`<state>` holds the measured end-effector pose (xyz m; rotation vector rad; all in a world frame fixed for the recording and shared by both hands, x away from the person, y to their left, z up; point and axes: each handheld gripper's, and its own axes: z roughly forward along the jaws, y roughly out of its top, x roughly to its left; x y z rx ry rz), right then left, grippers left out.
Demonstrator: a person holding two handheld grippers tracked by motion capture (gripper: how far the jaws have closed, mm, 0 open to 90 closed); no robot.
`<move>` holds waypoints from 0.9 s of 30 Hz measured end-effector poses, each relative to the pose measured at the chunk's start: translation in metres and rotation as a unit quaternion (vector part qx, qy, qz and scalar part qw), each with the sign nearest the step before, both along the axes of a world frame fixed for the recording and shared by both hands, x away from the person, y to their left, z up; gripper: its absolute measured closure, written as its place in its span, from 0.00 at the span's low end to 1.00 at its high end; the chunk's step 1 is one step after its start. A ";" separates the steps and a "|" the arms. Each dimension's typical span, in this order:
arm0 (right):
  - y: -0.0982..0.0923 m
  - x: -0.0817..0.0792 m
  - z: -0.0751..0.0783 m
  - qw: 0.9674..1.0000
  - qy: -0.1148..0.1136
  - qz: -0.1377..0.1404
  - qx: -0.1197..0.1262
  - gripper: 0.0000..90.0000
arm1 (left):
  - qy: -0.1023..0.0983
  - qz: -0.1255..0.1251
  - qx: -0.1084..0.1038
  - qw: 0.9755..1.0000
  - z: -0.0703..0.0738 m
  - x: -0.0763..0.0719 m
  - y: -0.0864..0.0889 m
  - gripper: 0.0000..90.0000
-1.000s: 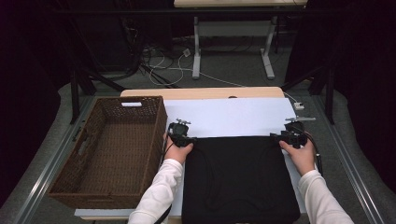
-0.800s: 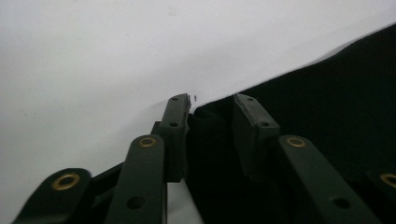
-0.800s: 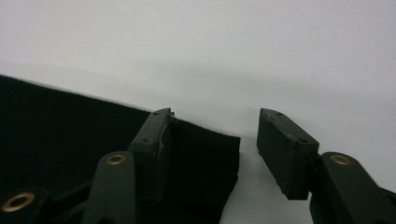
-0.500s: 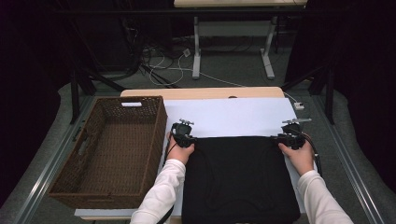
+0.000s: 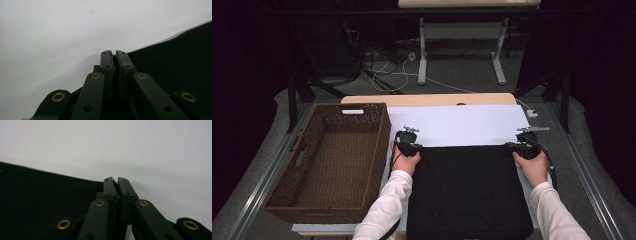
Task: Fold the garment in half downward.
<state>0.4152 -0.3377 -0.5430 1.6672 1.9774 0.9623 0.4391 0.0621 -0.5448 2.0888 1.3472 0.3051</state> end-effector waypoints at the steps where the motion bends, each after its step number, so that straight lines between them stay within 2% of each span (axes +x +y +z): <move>1: -0.002 0.000 0.003 1.000 0.000 -0.002 0.002 0.96 | -0.002 0.003 -0.003 1.000 0.002 0.001 -0.001 0.94; 4: -0.009 0.002 0.011 1.000 -0.009 -0.003 0.011 0.96 | -0.009 0.001 -0.012 1.000 0.008 0.005 -0.003 0.94; 8: -0.011 0.007 0.023 1.000 -0.016 -0.003 0.006 0.96 | -0.018 0.000 -0.016 1.000 0.019 0.010 -0.003 0.95; 12: -0.010 0.013 0.036 1.000 -0.031 -0.003 0.000 0.96 | -0.035 -0.001 -0.007 0.999 0.031 0.017 -0.005 0.95; 14: -0.009 0.017 0.044 0.999 -0.038 -0.003 -0.005 0.96 | -0.041 0.003 -0.009 0.999 0.034 0.020 -0.004 0.95; 19: -0.011 0.032 0.055 0.999 -0.047 -0.010 0.007 0.96 | -0.053 0.013 -0.015 0.998 0.040 0.034 -0.002 0.95; 23: -0.013 0.042 0.063 0.998 -0.051 -0.021 0.012 0.96 | -0.067 0.013 -0.026 0.997 0.053 0.046 0.000 0.94; 27: -0.014 0.053 0.071 0.997 -0.065 -0.029 0.013 0.96 | -0.081 0.022 -0.033 0.996 0.065 0.060 0.002 0.94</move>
